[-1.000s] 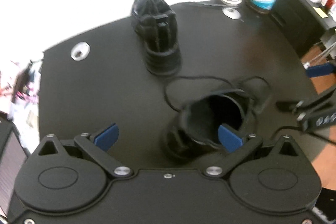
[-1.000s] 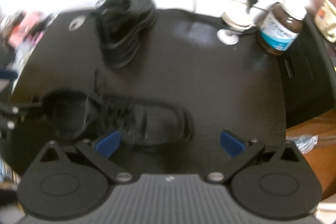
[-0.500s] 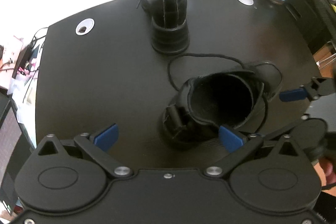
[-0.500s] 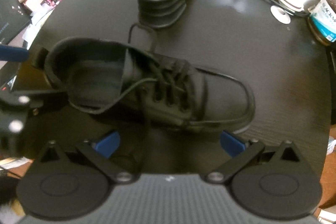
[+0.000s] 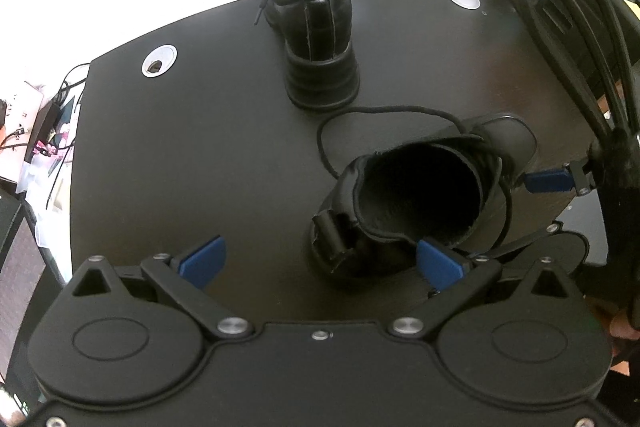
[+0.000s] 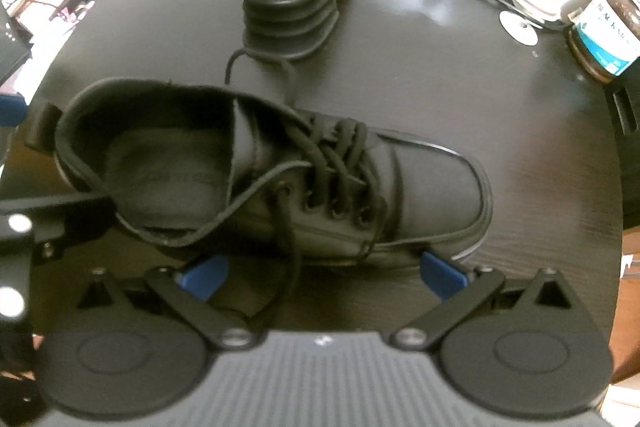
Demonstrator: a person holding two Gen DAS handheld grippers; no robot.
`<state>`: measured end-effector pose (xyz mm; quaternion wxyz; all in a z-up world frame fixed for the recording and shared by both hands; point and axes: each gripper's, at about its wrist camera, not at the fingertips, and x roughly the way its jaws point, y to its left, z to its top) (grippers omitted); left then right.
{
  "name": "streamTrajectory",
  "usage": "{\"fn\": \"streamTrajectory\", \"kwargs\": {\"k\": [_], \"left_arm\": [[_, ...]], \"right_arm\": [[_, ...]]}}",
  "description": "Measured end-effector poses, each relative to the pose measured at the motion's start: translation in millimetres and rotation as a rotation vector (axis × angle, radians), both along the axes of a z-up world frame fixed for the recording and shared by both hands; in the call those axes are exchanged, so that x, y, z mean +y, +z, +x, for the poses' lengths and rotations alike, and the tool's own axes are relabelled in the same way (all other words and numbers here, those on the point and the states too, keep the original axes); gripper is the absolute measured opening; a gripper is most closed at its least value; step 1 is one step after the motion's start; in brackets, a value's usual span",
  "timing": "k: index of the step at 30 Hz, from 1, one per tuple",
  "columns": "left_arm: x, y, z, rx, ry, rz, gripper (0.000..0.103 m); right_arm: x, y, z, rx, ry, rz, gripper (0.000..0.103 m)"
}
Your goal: Lace up shoes with both hands
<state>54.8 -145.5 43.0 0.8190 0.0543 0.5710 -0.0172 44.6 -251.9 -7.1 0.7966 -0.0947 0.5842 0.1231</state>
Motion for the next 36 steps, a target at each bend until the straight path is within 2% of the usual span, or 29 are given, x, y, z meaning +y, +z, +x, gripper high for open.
{"fn": "streamTrajectory", "kwargs": {"k": [10,16,23,36], "left_arm": [[1.9,-1.3,-0.5,-0.002,-0.002,-0.012,0.103],[2.8,-2.1,0.2,-0.003,-0.002,-0.020,0.103],[2.0,-1.3,2.7,-0.007,-0.015,-0.004,0.103],[28.6,-7.0,30.4,-0.038,0.050,0.036,0.103]], "right_arm": [[-9.4,-5.8,-3.9,0.008,0.010,-0.037,0.102],[-32.7,-12.6,8.3,0.025,-0.087,0.057,0.102],[-18.8,-23.3,14.2,0.030,-0.098,0.021,0.103],[11.9,-23.2,43.2,-0.024,-0.152,0.050,0.102]]}}
